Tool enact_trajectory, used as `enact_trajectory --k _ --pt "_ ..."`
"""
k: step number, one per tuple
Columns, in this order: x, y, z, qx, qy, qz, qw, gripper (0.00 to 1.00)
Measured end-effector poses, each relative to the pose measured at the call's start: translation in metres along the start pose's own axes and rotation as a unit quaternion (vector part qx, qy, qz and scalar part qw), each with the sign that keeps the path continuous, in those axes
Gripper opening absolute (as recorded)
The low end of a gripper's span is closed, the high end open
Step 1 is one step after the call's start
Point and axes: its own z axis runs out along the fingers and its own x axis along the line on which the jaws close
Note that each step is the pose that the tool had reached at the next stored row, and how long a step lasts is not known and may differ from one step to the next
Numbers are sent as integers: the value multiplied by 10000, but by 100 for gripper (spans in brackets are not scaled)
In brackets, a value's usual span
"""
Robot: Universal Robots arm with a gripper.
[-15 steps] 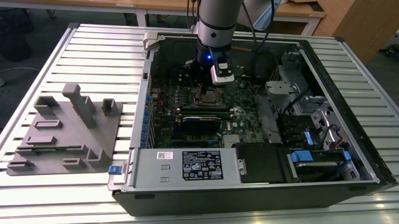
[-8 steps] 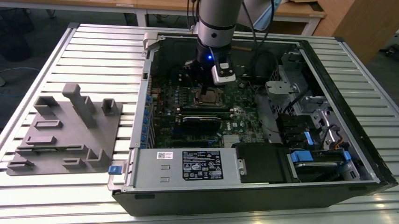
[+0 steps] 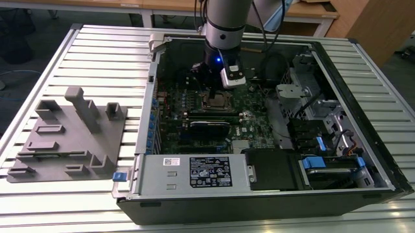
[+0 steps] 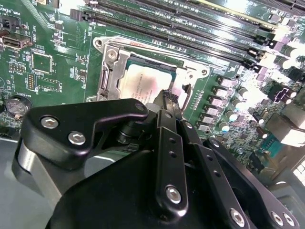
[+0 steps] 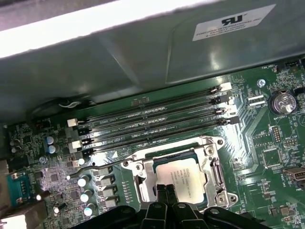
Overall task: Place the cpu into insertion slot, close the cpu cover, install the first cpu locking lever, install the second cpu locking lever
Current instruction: 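Close the cpu cover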
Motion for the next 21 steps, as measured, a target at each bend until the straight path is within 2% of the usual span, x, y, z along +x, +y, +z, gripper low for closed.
enact_trajectory --k 3,8,13,21 --pt "5 -2 11 -10 -38 -9 10000 11" --pt "44 -12 21 -19 -71 -13 10000 11" --pt "102 -27 39 -41 -159 -36 9999 11" --pt "110 -29 40 -43 -166 -41 9998 11"
